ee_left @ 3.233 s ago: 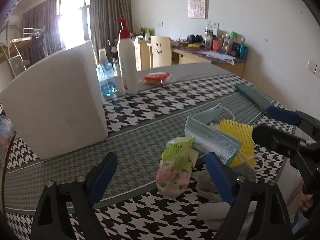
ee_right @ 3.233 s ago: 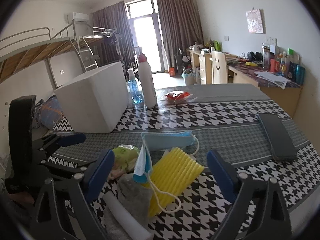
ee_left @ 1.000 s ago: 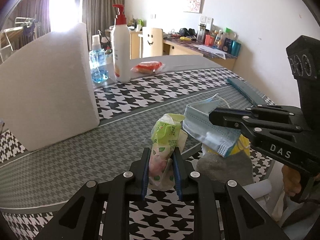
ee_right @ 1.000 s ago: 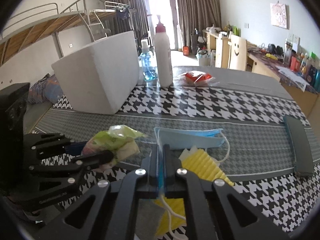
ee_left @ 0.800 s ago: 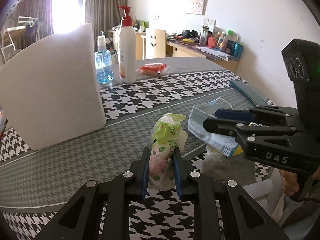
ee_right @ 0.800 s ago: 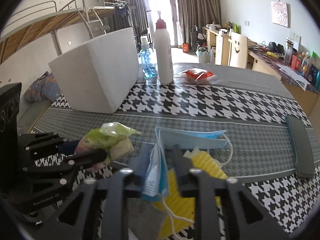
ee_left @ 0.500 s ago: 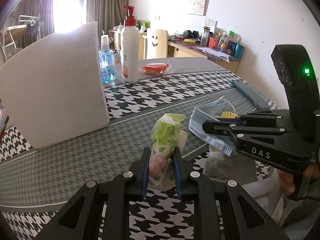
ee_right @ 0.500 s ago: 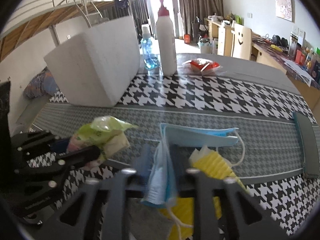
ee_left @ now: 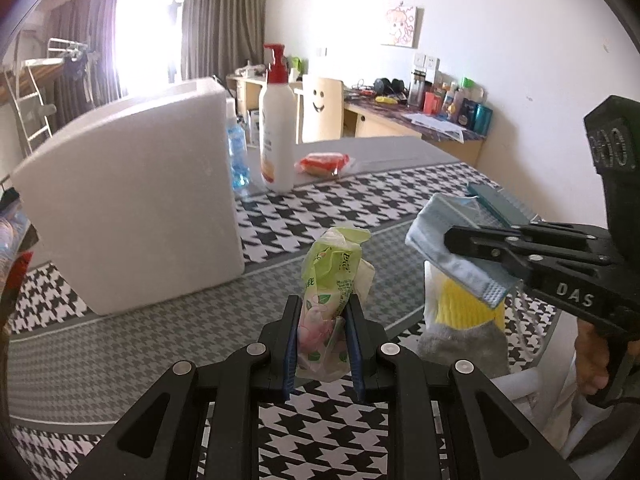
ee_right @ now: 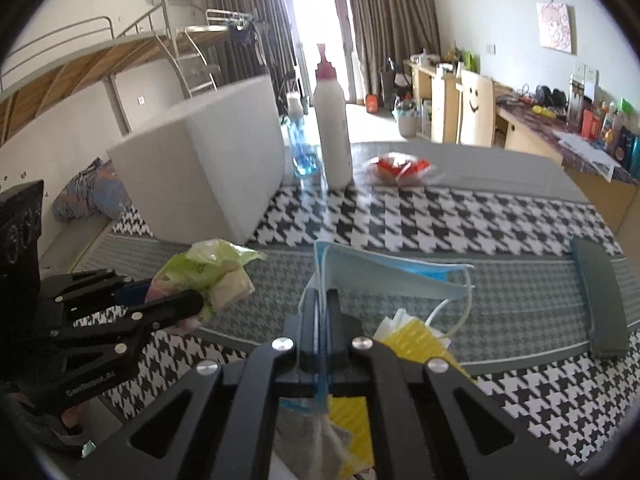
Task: Organize soft objects
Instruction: 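Lift the packet and mask and carry both toward the white foam box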
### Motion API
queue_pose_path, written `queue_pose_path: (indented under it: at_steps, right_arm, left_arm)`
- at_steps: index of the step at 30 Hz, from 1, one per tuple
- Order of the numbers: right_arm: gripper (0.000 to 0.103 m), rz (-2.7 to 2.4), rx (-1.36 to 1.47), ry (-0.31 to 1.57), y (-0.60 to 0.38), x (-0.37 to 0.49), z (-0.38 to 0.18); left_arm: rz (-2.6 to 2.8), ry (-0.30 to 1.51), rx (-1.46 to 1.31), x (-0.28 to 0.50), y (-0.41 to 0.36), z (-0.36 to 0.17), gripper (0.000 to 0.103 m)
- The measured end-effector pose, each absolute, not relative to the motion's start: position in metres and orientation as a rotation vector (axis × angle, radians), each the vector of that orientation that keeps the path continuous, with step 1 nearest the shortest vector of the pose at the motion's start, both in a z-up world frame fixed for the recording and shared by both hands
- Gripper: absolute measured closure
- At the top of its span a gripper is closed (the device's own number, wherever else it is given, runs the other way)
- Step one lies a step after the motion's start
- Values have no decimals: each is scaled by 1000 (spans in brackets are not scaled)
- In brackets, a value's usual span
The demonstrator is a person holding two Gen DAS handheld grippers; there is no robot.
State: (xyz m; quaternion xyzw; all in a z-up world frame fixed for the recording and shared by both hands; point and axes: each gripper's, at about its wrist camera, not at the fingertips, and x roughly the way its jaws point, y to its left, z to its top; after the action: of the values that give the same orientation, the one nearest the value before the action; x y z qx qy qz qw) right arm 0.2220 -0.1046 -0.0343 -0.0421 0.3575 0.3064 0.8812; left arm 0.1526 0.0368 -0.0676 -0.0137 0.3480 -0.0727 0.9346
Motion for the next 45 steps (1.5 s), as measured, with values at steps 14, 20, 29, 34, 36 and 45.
queue_pose_path:
  at_steps: [14,20,29,34,36,45]
  right_arm:
    - [99,664,-82,610,-106,203,7]
    - [99,659,-81,582,-107,201,11]
    - [99,655,-71,542,-108,198,23]
    - [99,663,-71,517,-108,196,30]
    - [99,665,-70,511,-108,196,32]
    - [99,665,-80,475,-106,194,43]
  left_arm:
    - [-120,633,-37,136,44,-41,80]
    - [-113,604,-33,131,44,-30,80]
    - [-102,563,-28,126,49,-12,80]
    - [-98,544,-18,128,50,-2,80]
    - [-100,535,-17,128,50,2,80]
    - [-95,507,2,134,49,16,80]
